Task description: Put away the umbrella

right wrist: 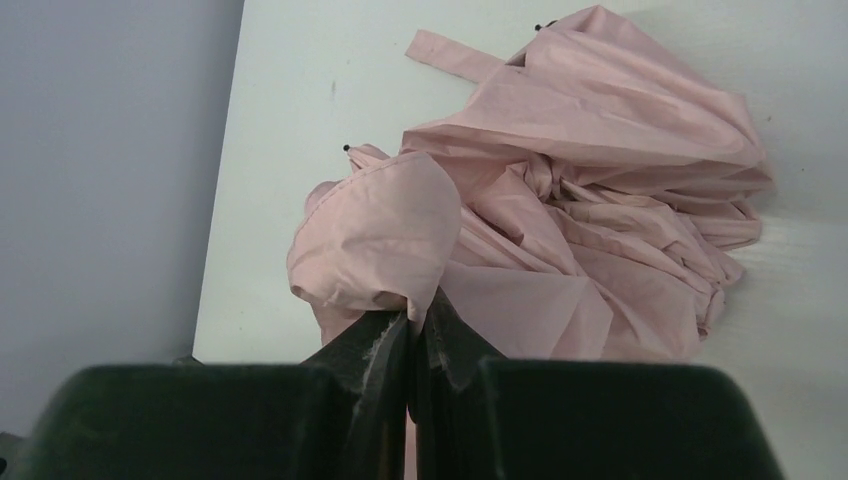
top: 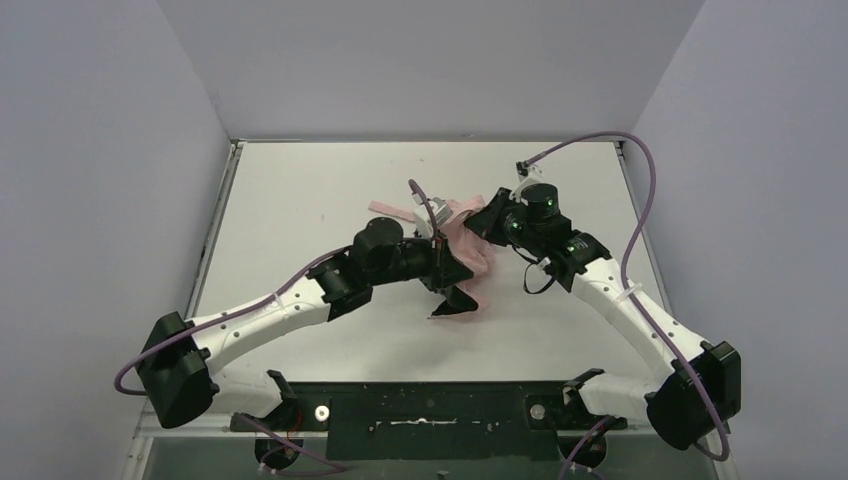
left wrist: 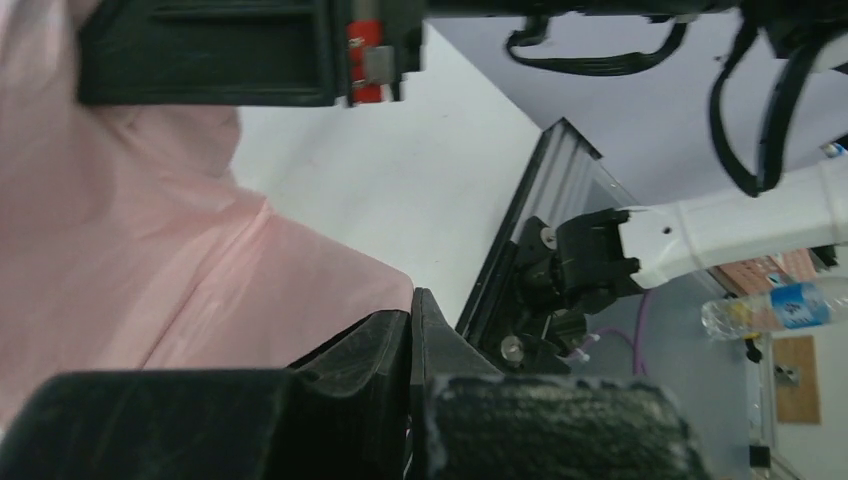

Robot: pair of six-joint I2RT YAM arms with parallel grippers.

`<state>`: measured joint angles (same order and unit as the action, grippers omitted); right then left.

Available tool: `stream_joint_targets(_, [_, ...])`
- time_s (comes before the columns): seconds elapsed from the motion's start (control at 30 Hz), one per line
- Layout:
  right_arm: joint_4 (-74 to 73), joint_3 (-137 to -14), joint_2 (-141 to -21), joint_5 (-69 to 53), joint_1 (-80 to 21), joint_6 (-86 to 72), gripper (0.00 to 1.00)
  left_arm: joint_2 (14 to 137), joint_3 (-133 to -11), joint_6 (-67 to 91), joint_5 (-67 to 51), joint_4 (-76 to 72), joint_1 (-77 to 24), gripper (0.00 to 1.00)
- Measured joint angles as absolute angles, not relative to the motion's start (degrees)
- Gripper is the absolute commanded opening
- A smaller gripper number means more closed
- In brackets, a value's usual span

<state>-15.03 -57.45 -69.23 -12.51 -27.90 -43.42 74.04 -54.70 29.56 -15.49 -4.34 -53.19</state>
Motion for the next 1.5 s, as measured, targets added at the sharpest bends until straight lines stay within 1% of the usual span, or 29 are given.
stream_joint_targets(0.13, [-15.03,-57.21,-68.71,-11.53,-27.92,-44.91,0.00,77.03,-56.12,29.50,-20.99,-7.77,-54.74,0.00])
stream_joint_targets(0.23, [-15.07,-56.99,-68.12,-10.68,-27.90,-45.95,0.00,78.15,-55.51,29.45,-22.33,-8.23,-57.04,0.00])
stream_joint_targets(0.37, [-15.64,-56.03,-66.52,-9.21,-27.90,-47.09,0.00,76.95,-49.87,29.89,-20.56,-9.34,-58.72,0.00])
stream_joint_targets(0.5, [-17.10,-54.52,-64.05,-7.03,-28.53,-48.21,0.00,73.14,-44.40,30.20,-15.73,-5.26,-58.33,0.00])
stream_joint_targets(0.6, [-18.44,-53.41,-61.91,-3.77,-30.30,-49.41,0.00,68.93,-43.81,29.34,-13.34,-1.32,-56.01,0.00])
stream_joint_targets(0.73, [-20.40,-51.83,-58.87,2.39,-35.51,-52.10,0.00,63.59,-44.95,26.72,-13.08,3.62,-47.70,0.00])
stream_joint_targets(0.83, [-21.28,-50.50,-57.17,7.11,-39.75,-54.81,0.00,63.29,-47.97,24.05,-12.80,8.08,-42.19,0.00])
stream_joint_targets(0.9, [-21.69,-49.95,-56.62,9.32,-41.41,-56.38,0.00,63.61,-50.06,21.93,-12.60,10.74,-40.34,0.00])
stream_joint_targets(0.93, [-21.85,-49.82,-56.53,10.55,-41.78,-57.19,0.00,63.86,-50.83,21.34,-12.56,11.62,-40.03,0.02])
stream_joint_targets(1.0, [-21.96,-49.78,-56.51,12.53,-42.06,-58.37,0.00,64.55,-52.16,20.01,-12.64,12.97,-39.94,0.22])
stream_joint_targets(1.07, [-21.96,-49.78,-56.49,13.91,-42.06,-59.02,0.00,64.82,-52.21,19.38,-12.71,13.63,-40.21,0.46])
stream_joint_targets(1.1, [-21.96,-49.78,-56.51,14.46,-42.06,-59.18,0.00,64.77,-51.92,19.33,-12.51,13.76,-40.53,0.61])
stream_joint_targets(1.13, [-21.96,-49.80,-56.51,14.92,-42.06,-59.22,0.00,64.51,-51.35,19.64,-11.99,13.80,-41.12,0.71])
stream_joint_targets(1.2, [-21.96,-49.80,-56.60,15.51,-42.06,-59.22,0.00,63.07,-49.19,20.69,-10.07,14.20,-43.29,0.84])
stream_joint_targets(1.3, [-21.98,-49.80,-56.97,15.88,-42.06,-59.18,0.00,58.81,-44.84,23.59,-5.02,15.81,-48.58,0.88])
stream_joint_targets(1.4, [-21.98,-49.80,-57.25,15.90,-42.06,-59.16,0.00,54.87,-41.12,27.49,3.14,17.15,-55.57,0.89])
stream_joint_targets(1.5, [-21.96,-49.80,-57.58,15.88,-42.06,-59.16,0.00,54.17,-39.09,31.29,11.03,17.54,-61.56,0.89])
